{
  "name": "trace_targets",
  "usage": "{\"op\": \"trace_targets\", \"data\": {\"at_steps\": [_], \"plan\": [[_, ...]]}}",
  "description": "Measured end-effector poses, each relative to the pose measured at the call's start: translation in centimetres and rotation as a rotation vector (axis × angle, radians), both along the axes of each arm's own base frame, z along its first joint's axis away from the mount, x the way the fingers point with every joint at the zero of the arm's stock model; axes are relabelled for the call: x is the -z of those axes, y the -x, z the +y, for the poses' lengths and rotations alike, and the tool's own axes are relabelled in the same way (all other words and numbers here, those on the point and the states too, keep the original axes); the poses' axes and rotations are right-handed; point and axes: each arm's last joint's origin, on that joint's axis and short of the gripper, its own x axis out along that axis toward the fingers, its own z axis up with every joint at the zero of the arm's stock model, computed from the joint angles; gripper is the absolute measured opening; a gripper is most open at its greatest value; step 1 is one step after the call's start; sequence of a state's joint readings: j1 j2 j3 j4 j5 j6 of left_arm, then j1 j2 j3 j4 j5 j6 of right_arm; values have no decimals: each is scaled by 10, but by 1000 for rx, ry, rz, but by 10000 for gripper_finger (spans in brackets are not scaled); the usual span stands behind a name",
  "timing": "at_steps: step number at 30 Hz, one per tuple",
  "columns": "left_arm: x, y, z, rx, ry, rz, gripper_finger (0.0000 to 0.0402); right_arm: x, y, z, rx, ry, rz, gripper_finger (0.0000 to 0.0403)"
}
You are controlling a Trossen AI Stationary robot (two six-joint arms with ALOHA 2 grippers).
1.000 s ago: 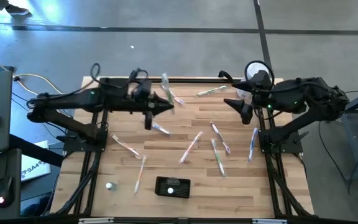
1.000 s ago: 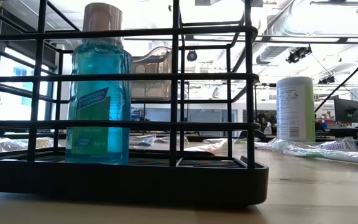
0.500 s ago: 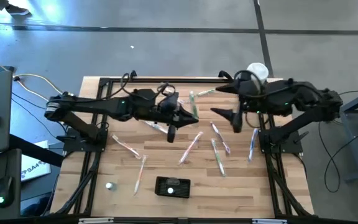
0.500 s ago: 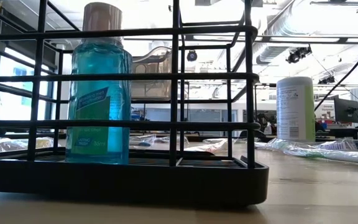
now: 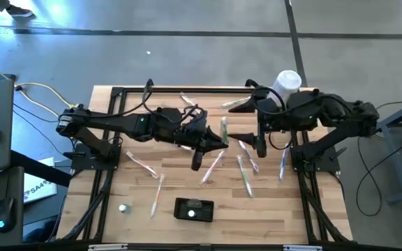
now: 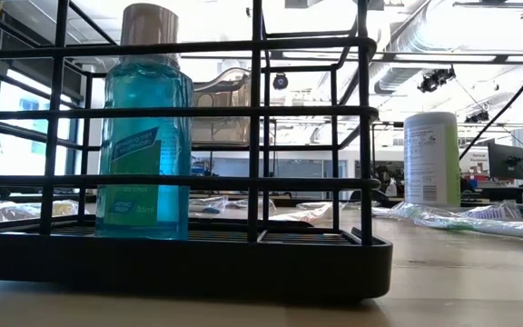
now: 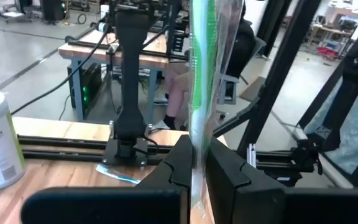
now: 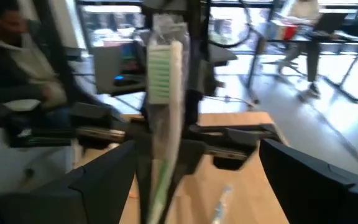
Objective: Pick & Place toothbrushing station
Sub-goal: Put the middle left green toothbrush into the black wire organizer
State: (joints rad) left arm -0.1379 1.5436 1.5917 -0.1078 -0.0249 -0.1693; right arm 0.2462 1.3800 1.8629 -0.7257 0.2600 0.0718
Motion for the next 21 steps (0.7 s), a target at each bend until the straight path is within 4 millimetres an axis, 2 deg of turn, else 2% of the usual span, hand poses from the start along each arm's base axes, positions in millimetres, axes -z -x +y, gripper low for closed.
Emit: {"op": "trace_targets", "data": {"at_steps": [5, 12, 21], "plan": [[5, -5, -6, -7, -12, 9, 16, 3, -9, 5, -83, -6, -2, 320], [11, -9, -6, -14, -5, 39, 16, 12, -31, 12, -140, 18, 3, 263], [13, -7, -17, 1, -17, 55, 16, 9, -27, 11, -139, 19, -6, 191]]}}
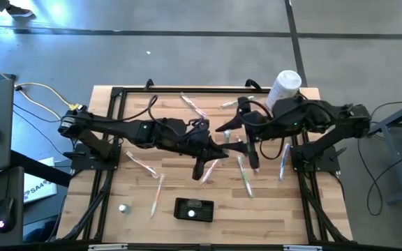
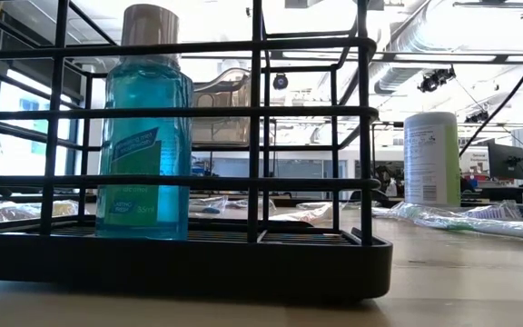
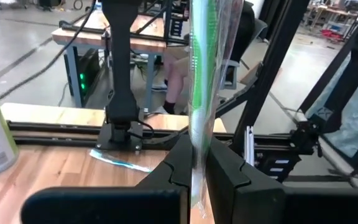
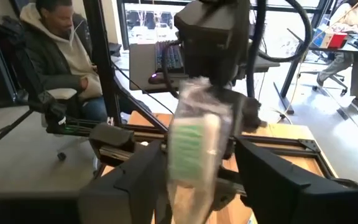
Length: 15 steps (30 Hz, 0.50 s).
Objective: Pick & Place toothbrushing station
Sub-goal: Put the middle left green toothbrush into the black wire organizer
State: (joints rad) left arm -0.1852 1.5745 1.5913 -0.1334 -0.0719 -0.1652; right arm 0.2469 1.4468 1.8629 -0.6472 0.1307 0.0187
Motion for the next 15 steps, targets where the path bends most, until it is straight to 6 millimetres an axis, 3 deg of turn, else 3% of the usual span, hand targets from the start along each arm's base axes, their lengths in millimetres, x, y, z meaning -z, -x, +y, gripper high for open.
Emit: {"op": "trace_targets", "data": {"at_steps": [15], "plan": [[-2, 0, -1, -18, -3, -14, 16, 0, 7, -2, -10, 37, 24, 146]]}}
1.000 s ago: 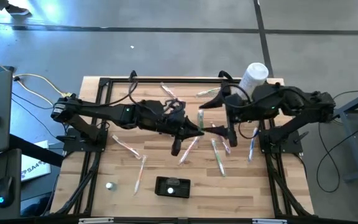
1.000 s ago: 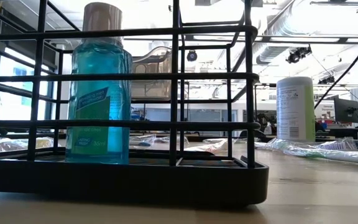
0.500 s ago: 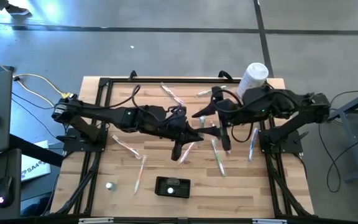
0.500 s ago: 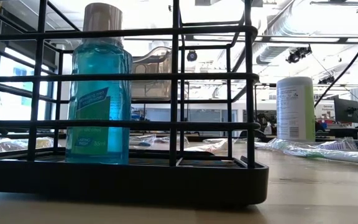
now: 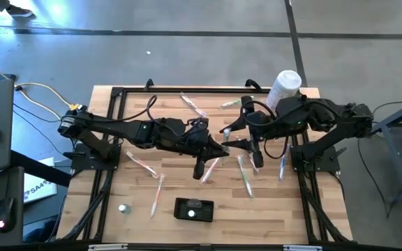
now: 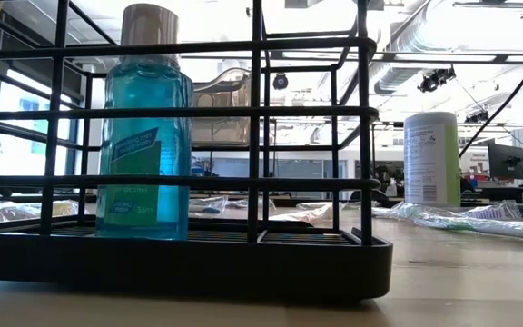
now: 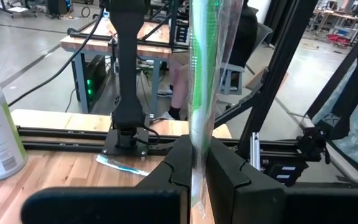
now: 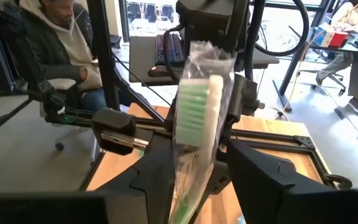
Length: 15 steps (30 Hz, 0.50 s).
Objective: Pick & Place toothbrushing station
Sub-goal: Put the middle left green toothbrush into the black wire organizer
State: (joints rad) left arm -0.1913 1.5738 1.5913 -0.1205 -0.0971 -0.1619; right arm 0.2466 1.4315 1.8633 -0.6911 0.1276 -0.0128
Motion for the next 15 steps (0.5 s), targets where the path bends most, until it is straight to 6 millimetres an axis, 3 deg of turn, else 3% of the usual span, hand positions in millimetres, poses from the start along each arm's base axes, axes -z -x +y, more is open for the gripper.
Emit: {"op": "trace_targets", "data": {"at_steps": [4, 11, 15], "plan": [[0, 0, 0, -9, -1, 0, 16, 0, 0, 0, -3, 11, -1, 120], [-1, 2, 1, -24, -4, 4, 16, 1, 1, 1, -60, 25, 13, 21], [0, 2, 2, -45, -8, 10, 16, 2, 1, 1, -65, 59, 20, 14]]}}
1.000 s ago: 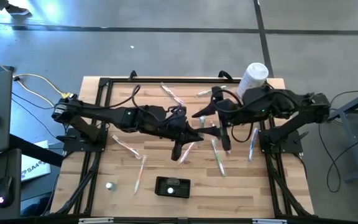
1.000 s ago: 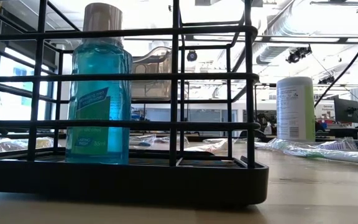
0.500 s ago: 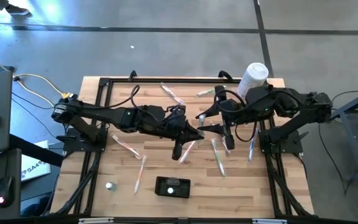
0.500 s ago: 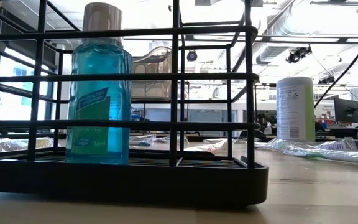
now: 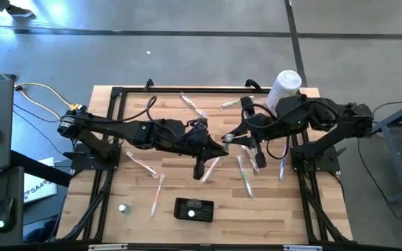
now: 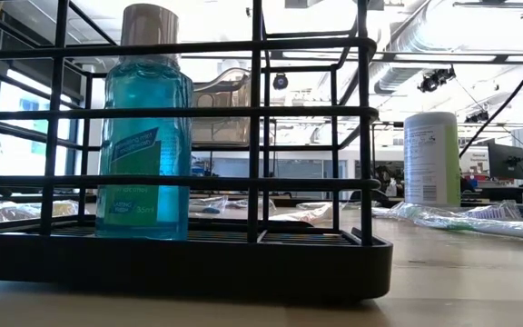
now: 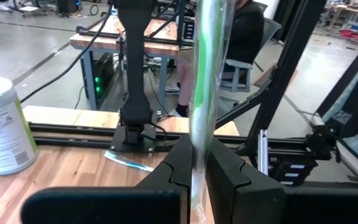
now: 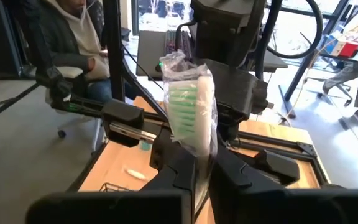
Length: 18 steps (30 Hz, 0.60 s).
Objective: Pick & Place toothbrushing station
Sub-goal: Put the middle left green toothbrush into the black wire organizer
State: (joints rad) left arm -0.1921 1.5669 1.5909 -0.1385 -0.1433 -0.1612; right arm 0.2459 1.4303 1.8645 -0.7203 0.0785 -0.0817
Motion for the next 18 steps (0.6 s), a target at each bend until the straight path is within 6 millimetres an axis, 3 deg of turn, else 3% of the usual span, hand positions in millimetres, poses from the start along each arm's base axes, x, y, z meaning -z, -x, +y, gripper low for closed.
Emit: {"op": "trace_targets", "data": {"at_steps": [5, 10, 18], "plan": [[1, 0, 0, 15, 9, 15, 34, 0, 4, -1, -7, 13, 10, 10], [0, 1, 0, 9, 187, 21, 116, 0, 13, -3, -9, 12, 42, 10], [1, 1, 1, -26, 206, 24, 221, -7, 54, -11, 63, -29, 101, 10]]}}
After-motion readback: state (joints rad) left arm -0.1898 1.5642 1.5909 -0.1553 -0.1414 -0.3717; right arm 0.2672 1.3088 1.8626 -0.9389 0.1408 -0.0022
